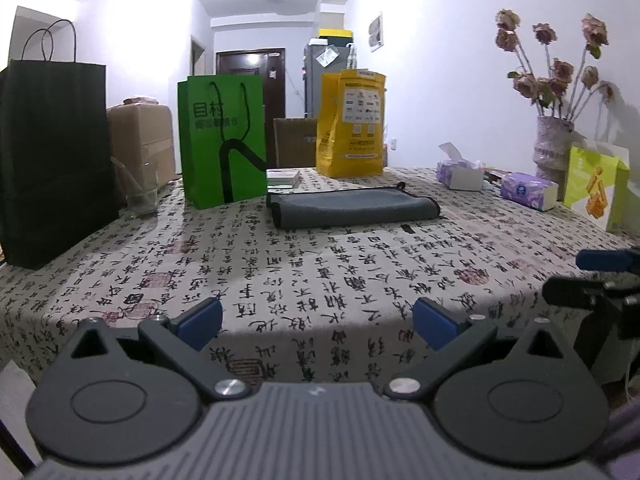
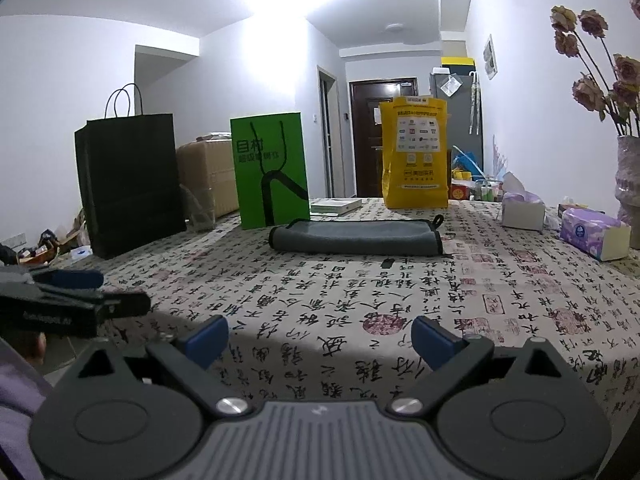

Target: Fold towel

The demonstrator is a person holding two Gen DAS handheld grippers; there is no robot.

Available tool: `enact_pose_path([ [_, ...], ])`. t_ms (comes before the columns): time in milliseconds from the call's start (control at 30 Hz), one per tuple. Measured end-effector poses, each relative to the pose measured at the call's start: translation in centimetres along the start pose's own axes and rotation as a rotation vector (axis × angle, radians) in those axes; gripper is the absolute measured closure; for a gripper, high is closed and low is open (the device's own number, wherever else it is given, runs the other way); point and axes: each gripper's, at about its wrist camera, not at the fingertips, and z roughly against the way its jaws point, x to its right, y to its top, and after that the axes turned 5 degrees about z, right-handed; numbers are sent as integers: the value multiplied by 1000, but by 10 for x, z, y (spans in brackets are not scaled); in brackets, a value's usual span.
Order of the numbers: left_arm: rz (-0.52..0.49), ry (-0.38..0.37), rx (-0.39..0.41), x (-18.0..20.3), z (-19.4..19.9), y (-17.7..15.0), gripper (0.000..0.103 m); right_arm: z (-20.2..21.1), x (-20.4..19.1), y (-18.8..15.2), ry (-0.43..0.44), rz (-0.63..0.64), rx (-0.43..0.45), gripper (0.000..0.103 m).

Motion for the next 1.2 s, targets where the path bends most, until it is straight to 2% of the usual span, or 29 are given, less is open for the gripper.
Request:
enact_pose_path([
  [167, -8, -23, 3, 2, 9, -6, 0, 7, -2, -3, 9, -4, 1, 5],
  [767, 9, -7, 2, 3, 17, -7, 0, 18, -9, -5, 25, 20, 21, 5],
  [867, 9, -12, 2, 4, 17, -7, 0, 18, -9, -4, 24, 23, 21, 0],
  [1200, 8, -16, 0, 4, 16, -7, 0, 19, -10, -5, 33, 16, 18, 0],
])
